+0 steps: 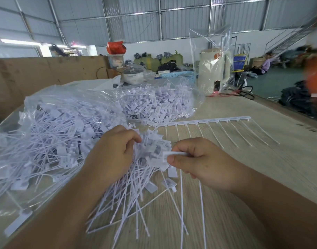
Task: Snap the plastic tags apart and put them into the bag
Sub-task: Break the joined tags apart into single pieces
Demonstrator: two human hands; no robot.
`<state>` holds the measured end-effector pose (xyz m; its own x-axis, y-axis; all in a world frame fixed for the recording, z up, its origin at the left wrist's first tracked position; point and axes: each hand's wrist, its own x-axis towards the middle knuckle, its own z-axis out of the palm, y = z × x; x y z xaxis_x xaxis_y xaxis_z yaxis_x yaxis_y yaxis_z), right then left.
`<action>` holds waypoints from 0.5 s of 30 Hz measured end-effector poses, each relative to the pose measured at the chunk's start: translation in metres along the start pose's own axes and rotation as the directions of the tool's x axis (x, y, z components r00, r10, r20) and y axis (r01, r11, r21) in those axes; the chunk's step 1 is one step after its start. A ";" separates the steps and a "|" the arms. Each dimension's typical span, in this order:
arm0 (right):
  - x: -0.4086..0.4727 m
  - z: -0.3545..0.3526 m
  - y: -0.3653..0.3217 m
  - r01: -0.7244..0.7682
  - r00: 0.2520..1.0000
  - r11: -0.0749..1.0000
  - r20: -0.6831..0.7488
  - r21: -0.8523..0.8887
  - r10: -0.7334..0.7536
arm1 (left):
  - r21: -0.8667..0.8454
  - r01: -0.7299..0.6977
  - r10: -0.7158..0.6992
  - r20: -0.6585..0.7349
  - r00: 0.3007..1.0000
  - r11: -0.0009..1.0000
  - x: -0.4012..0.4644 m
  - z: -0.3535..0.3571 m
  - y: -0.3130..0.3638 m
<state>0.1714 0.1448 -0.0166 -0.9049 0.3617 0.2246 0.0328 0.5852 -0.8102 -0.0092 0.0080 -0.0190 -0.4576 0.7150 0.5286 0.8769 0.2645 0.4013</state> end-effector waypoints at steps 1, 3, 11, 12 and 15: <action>0.000 0.000 0.000 -0.001 1.000 1.000 0.000 0.001 0.001 | 0.059 -0.013 0.012 0.015 1.000 0.998 0.001 0.002 -0.002; 0.000 0.000 0.000 -0.001 1.000 1.000 -0.003 0.002 0.001 | 0.144 -0.018 0.011 0.047 0.999 0.989 0.001 0.005 -0.004; 0.001 0.001 0.000 -0.013 1.000 1.000 0.001 -0.003 0.013 | 0.117 -0.045 0.030 0.124 0.992 0.992 0.001 0.001 0.003; 0.001 0.002 0.001 -0.015 1.000 1.000 0.002 -0.008 0.015 | 0.136 -0.055 0.036 0.142 0.989 0.989 0.000 0.002 0.003; 0.001 0.002 0.003 -0.018 1.000 1.000 0.009 -0.011 0.018 | 0.125 -0.053 0.041 0.096 0.995 0.991 -0.001 0.003 0.004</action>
<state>0.1700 0.1457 -0.0203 -0.9078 0.3657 0.2055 0.0533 0.5864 -0.8082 -0.0042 0.0098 -0.0200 -0.4048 0.7842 0.4702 0.9115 0.3052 0.2757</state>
